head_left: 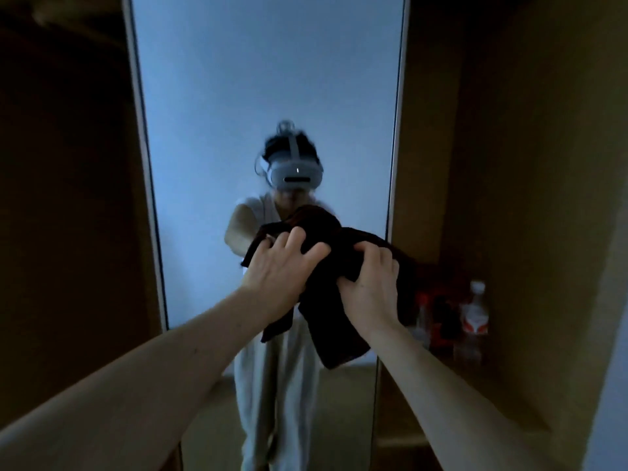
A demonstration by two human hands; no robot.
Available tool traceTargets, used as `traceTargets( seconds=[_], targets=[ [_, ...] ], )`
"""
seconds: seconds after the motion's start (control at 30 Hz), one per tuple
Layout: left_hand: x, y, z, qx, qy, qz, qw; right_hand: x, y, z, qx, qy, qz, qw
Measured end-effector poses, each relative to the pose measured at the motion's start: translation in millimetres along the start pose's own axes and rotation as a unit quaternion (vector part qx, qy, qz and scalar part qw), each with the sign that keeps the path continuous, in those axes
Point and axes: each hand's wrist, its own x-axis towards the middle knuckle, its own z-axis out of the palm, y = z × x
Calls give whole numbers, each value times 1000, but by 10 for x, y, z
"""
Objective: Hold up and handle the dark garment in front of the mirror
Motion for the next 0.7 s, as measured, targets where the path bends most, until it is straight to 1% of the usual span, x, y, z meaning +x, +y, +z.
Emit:
traceTargets(
  seconds=[0.13,0.23,0.37,0.43,0.5,0.57,0.7],
  targets=[
    [490,-358,-621,11,-7,-73,997,699,-600,-331,-13,-4,-69,998],
    [754,-604,-944,-1,15,-107,994,1094,-935,-458,-25,1,-109,994],
    [1046,-852,-1232,-22,37,-133,990,1508,-1243,-533,-53,37,-162,985],
    [1165,-954,-1309,-18,71,-135,988,1691,-1325,-568,-90,63,-196,974],
    [1271,-1047,-1365,5,109,-133,985,1864,-1359,-626,-140,91,-232,958],
    [1370,-1168,-1395,33,146,-121,981,2048,-1379,-694,-168,114,-260,944],
    [1573,-1423,-1398,81,195,-74,975,2369,-1424,-827,-184,144,-274,933]
  ],
)
